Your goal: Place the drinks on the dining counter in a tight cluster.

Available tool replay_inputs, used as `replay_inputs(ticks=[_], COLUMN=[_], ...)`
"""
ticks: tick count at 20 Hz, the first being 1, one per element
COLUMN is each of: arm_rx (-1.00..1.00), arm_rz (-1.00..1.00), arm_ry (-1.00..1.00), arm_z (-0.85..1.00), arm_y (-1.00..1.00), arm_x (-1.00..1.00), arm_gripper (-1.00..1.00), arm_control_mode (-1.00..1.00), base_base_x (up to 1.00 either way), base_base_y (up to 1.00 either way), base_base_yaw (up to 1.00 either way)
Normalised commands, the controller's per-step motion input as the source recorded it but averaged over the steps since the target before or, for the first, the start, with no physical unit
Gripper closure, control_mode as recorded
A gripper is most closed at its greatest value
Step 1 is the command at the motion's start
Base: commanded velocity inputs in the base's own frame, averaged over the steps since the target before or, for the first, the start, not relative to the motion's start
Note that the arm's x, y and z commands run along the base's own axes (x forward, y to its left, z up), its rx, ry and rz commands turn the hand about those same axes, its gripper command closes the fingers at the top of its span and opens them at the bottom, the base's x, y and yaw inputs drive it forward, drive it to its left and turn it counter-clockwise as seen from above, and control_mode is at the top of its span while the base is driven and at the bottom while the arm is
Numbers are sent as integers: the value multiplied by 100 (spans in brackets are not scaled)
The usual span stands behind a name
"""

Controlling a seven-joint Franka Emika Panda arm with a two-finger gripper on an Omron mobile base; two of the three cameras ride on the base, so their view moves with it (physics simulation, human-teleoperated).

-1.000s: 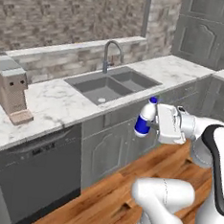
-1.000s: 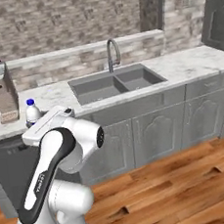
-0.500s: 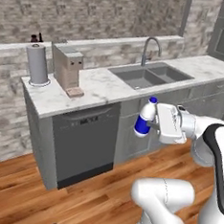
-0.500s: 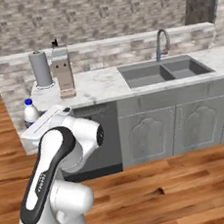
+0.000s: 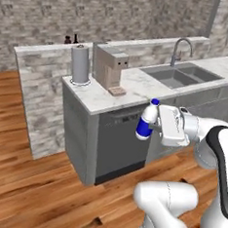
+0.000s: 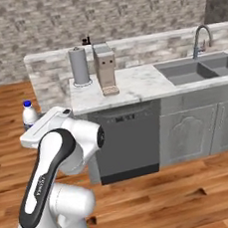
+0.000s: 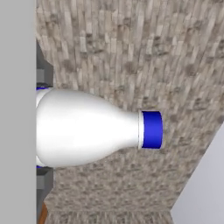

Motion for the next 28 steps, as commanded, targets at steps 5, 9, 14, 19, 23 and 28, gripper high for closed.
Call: replay_inputs(ticks=[5, 9, 14, 19, 23, 28], arm_rx=[0, 0, 0, 0, 0, 0], arm_rz=[0, 0, 0, 0, 0, 0], arm_ry=[0, 0, 0, 0, 0, 0], arm_z=[0, 0, 0, 0, 0, 0], arm_y=[0, 0, 0, 0, 0, 0], arm_x=[0, 0, 0, 0, 0, 0], arm_gripper=[100, 100, 100, 100, 100, 100], arm_control_mode=[100, 100, 100, 100, 100, 100], base_base_x=[56, 92, 86, 22, 0, 3], base_base_y=[100, 100, 100, 100, 100, 100], base_base_yaw=[-10, -16, -17, -6, 0, -3])
